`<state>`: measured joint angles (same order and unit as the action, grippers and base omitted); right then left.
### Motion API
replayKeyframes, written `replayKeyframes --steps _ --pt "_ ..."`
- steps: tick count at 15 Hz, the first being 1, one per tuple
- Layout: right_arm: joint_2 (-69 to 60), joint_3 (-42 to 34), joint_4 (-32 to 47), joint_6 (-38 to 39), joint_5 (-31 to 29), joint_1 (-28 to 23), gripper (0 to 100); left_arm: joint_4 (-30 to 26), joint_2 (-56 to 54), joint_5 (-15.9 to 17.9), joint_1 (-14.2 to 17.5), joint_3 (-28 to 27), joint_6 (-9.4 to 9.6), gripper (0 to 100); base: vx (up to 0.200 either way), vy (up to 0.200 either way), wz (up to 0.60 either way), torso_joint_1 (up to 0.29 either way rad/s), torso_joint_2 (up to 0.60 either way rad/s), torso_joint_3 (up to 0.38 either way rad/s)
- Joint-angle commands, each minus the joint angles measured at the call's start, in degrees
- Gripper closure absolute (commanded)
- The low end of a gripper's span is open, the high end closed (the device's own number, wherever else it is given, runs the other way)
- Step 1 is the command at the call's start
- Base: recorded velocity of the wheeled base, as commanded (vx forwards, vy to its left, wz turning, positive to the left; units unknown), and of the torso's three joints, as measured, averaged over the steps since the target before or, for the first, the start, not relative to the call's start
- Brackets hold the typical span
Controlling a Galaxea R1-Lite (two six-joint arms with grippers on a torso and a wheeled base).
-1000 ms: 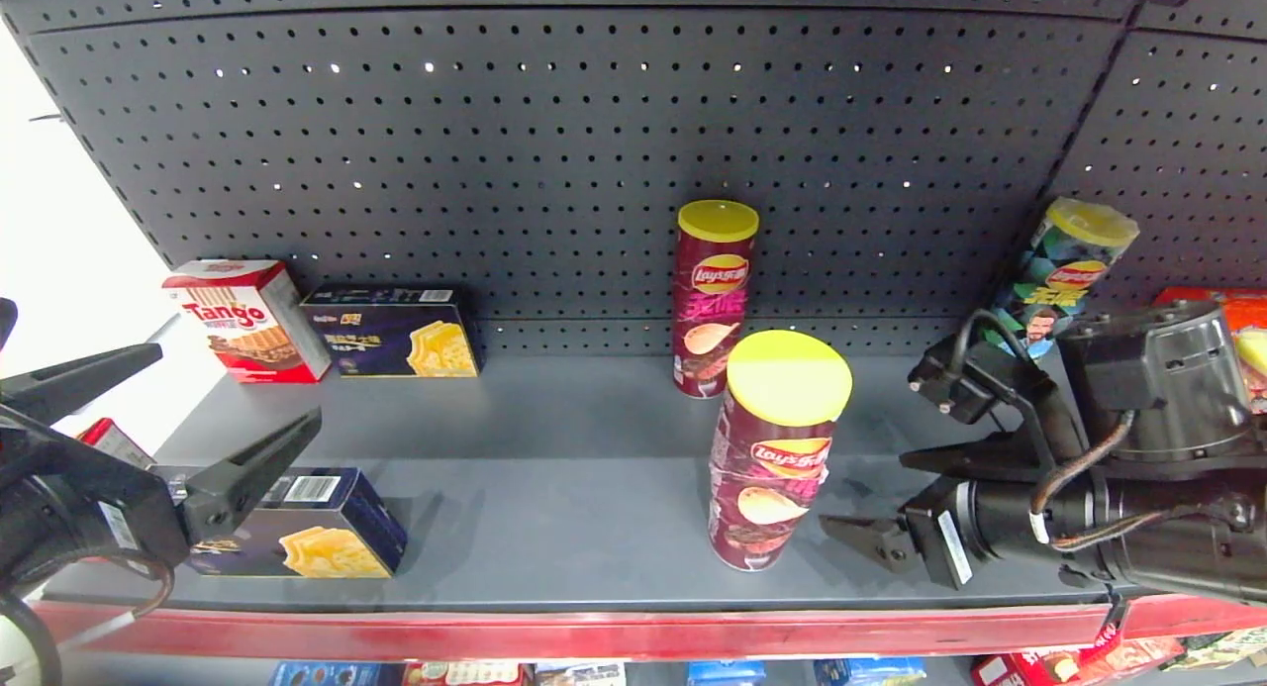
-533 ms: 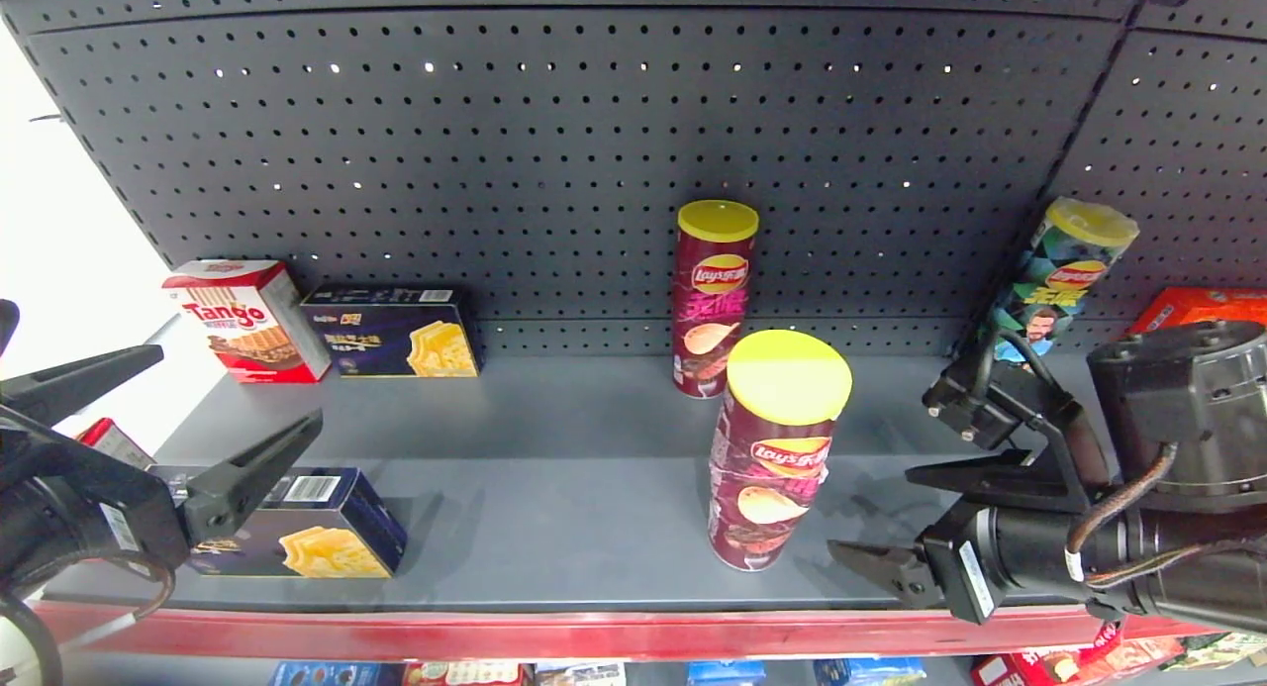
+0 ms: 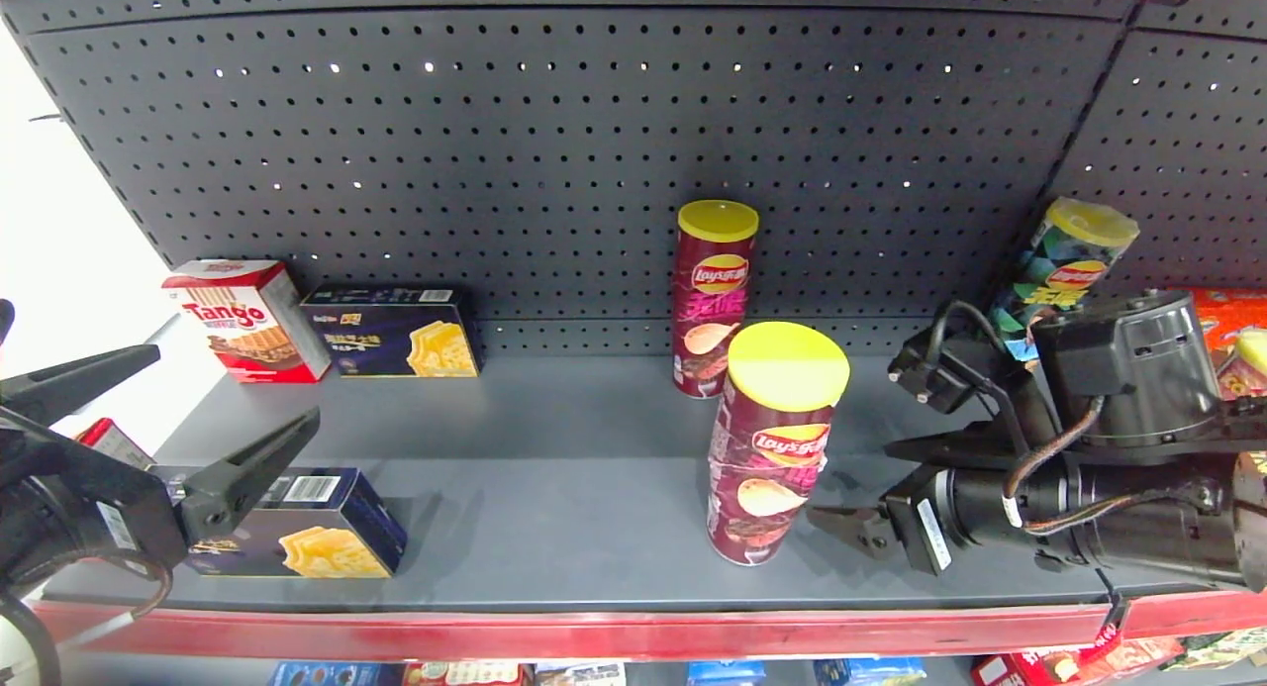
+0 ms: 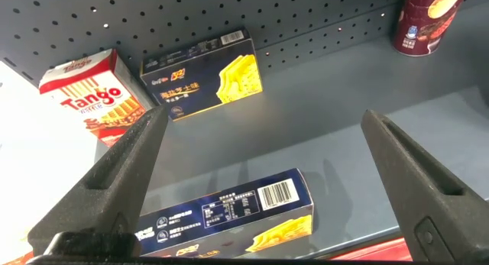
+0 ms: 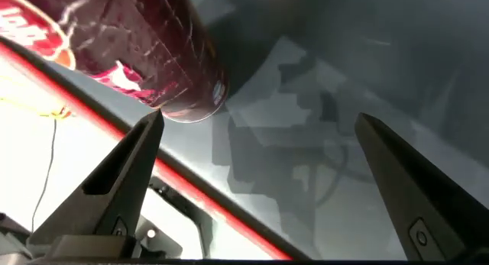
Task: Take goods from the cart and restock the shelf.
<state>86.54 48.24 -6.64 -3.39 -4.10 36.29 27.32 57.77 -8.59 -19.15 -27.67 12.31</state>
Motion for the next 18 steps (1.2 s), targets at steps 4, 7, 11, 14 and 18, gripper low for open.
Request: replayKeyframes --steps 4,7,11,14,18 --pt "0.6 0.2 -0.1 -0.7 0.0 -1.8 0 0.0 0.1 0.0 0.0 0.1 -0.01 0 0.000 0.000 0.00 0.000 0.00 0.000" --pt "0.3 0.1 -0.1 -0.7 0.0 -2.7 0 0.0 0.1 0.0 -0.1 0.5 -0.01 0 0.000 0.000 0.00 0.000 0.00 0.000" --pt "2.4 2.6 -0.1 -0.7 0.1 -2.4 0 0.0 -0.1 0.0 -0.1 0.5 -0.01 0 0.000 0.000 0.00 0.000 0.00 0.000" --pt "3.8 3.9 -0.1 -0.7 0.1 -1.5 0 0.0 -0.1 0.0 0.0 0.5 -0.01 0 0.000 0.000 0.00 0.000 0.00 0.000" --pt "3.5 3.5 -0.1 -0.7 0.1 -1.8 0 0.2 -0.2 0.0 -0.1 1.3 -0.54 0 0.000 0.000 0.00 0.000 0.00 0.000"
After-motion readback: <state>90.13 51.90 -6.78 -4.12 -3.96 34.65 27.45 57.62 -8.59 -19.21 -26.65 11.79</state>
